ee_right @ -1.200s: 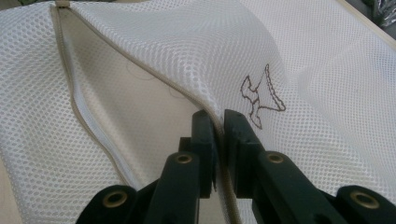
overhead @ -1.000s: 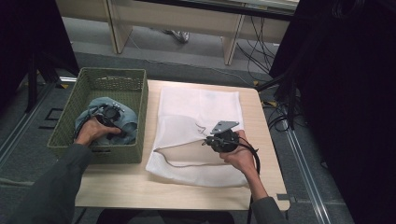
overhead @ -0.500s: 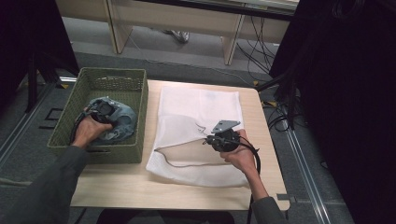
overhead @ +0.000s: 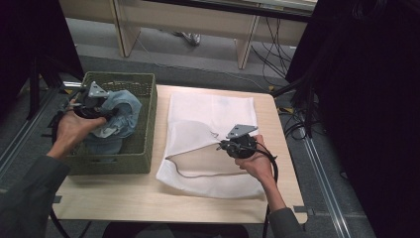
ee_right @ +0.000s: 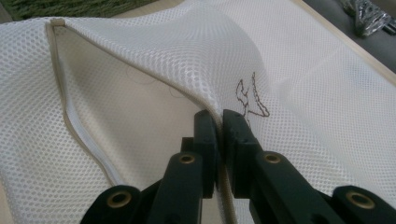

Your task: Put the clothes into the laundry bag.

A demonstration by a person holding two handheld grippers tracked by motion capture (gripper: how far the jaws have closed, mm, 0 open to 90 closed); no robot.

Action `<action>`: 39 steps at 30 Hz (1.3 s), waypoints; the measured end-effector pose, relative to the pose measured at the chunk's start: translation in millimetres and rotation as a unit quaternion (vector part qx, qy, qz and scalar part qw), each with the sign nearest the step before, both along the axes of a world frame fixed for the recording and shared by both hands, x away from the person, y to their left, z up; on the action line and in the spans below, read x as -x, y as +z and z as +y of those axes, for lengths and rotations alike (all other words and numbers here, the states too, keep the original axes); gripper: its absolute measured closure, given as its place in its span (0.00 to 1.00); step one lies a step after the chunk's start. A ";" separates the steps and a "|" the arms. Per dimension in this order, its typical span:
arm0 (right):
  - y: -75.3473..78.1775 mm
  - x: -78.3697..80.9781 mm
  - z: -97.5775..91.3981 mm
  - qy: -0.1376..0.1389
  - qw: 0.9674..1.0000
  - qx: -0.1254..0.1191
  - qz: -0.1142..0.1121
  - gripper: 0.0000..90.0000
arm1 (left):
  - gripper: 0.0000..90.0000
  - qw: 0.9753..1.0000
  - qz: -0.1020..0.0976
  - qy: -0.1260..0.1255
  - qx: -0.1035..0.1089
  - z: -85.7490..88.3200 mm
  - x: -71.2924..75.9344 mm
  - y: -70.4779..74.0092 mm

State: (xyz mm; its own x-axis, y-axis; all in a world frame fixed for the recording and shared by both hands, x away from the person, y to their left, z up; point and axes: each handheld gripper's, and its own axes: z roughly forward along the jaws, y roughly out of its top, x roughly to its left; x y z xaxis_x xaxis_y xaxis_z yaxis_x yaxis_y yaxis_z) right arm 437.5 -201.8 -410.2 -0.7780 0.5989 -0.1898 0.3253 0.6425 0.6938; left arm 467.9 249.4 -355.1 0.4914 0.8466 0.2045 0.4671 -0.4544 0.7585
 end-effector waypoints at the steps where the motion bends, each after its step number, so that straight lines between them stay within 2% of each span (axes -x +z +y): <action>1: 0.4 0.3 0.4 -0.004 1.000 -0.004 0.000 0.95 | 0.72 1.000 -0.009 -0.003 0.004 -0.4 5.4 8.5; 2: 1.7 -0.3 0.1 -0.001 1.000 -0.003 -0.005 0.95 | 0.72 1.000 -0.021 -0.010 0.008 -1.1 12.3 18.3; 4: 4.8 0.0 0.3 -0.003 1.000 -0.007 -0.007 0.95 | 0.72 0.999 -0.033 -0.021 0.020 -2.7 23.2 30.7; 5: 6.6 -0.8 0.2 0.003 1.000 -0.007 -0.010 0.95 | 0.72 0.998 -0.042 -0.029 0.033 -4.5 29.0 35.9; 6: 8.3 -0.5 0.7 -0.002 1.000 -0.009 -0.010 0.95 | 0.72 0.997 -0.048 -0.048 0.037 -5.8 33.0 41.8; 7: 9.9 1.9 1.9 -0.019 1.000 -0.018 -0.001 0.95 | 0.72 0.996 -0.053 -0.052 0.044 -7.6 38.9 48.0; 8: 11.9 0.2 2.0 -0.013 1.000 -0.015 -0.007 0.95 | 0.72 0.995 -0.057 -0.057 0.055 -9.5 44.8 54.3; 10: 15.6 -3.1 2.0 0.000 1.000 -0.013 -0.023 0.95 | 0.72 0.993 -0.059 -0.077 0.071 -12.4 55.0 67.0; 11: 17.3 -3.0 2.6 -0.004 1.000 -0.016 -0.018 0.95 | 0.72 0.991 -0.062 -0.086 0.079 -14.0 59.7 72.7; 13: 20.1 -4.9 2.8 -0.002 1.000 -0.017 -0.026 0.95 | 0.72 0.989 -0.068 -0.099 0.089 -17.1 69.1 84.1; 14: 21.5 -4.0 3.3 -0.006 1.000 -0.018 -0.019 0.95 | 0.72 0.988 -0.070 -0.104 0.089 -18.8 74.2 89.3; 16: 22.6 -5.3 3.2 -0.002 0.999 -0.019 -0.027 0.95 | 0.72 0.986 -0.070 -0.115 0.100 -21.3 83.5 97.6; 19: 21.4 -4.3 3.2 -0.007 1.000 -0.018 -0.020 0.95 | 0.72 0.982 -0.082 -0.131 0.112 -25.1 97.0 106.4; 20: 21.1 -4.5 2.9 -0.007 1.000 -0.018 -0.022 0.95 | 0.72 0.980 -0.086 -0.138 0.111 -25.4 101.7 109.9; 22: 20.7 -4.7 3.1 -0.006 1.000 -0.021 -0.023 0.95 | 0.72 0.977 -0.094 -0.149 0.122 -26.3 111.4 116.6; 25: 21.1 -4.6 2.9 -0.006 0.999 -0.021 -0.024 0.95 | 0.72 0.969 -0.099 -0.174 0.142 -27.9 125.5 126.6; 26: 21.2 -3.6 3.1 -0.011 1.000 -0.024 -0.018 0.95 | 0.72 0.966 -0.098 -0.185 0.151 -29.2 129.8 129.2; 27: 21.4 -4.0 2.9 -0.011 0.999 -0.024 -0.020 0.95 | 0.72 0.964 -0.097 -0.191 0.155 -30.4 134.1 131.8; 28: 21.4 -6.1 2.3 -0.002 0.999 -0.022 -0.030 0.95 | 0.72 0.961 -0.094 -0.202 0.164 -33.0 138.9 134.0; 29: 21.5 -6.0 2.0 -0.003 0.999 -0.022 -0.028 0.95 | 0.72 0.958 -0.089 -0.214 0.167 -34.7 141.3 135.6; 32: 22.5 -4.0 1.3 -0.014 0.999 -0.024 -0.020 0.95 | 0.72 0.946 -0.080 -0.250 0.188 -42.0 151.1 139.1; 33: 22.4 -4.9 0.9 -0.010 0.999 -0.027 -0.024 0.95 | 0.72 0.942 -0.073 -0.263 0.194 -45.1 153.5 139.3; 35: 22.8 -6.3 -0.3 -0.004 0.999 -0.028 -0.028 0.95 | 0.72 0.936 -0.061 -0.280 0.202 -51.9 157.5 138.3; 37: 23.0 -4.4 -0.4 -0.013 0.999 -0.030 -0.020 0.95 | 0.72 0.930 -0.049 -0.294 0.215 -58.9 159.8 134.6; 38: 23.0 -5.2 -0.7 -0.007 0.999 -0.028 -0.025 0.95 | 0.72 0.926 -0.039 -0.302 0.223 -62.7 160.3 131.8; 39: 23.0 -5.7 -0.7 -0.004 0.999 -0.027 -0.028 0.95 | 0.72 0.920 -0.027 -0.312 0.235 -66.6 160.8 129.1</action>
State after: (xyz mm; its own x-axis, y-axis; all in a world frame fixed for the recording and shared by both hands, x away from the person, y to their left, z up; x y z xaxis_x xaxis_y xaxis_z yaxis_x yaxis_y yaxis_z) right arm 443.2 -202.5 -387.1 -0.7626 0.6152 -0.2000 0.2891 0.6007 0.7454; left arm 307.1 182.8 -225.9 0.9119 0.4035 -0.0743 0.1827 -0.2372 0.9541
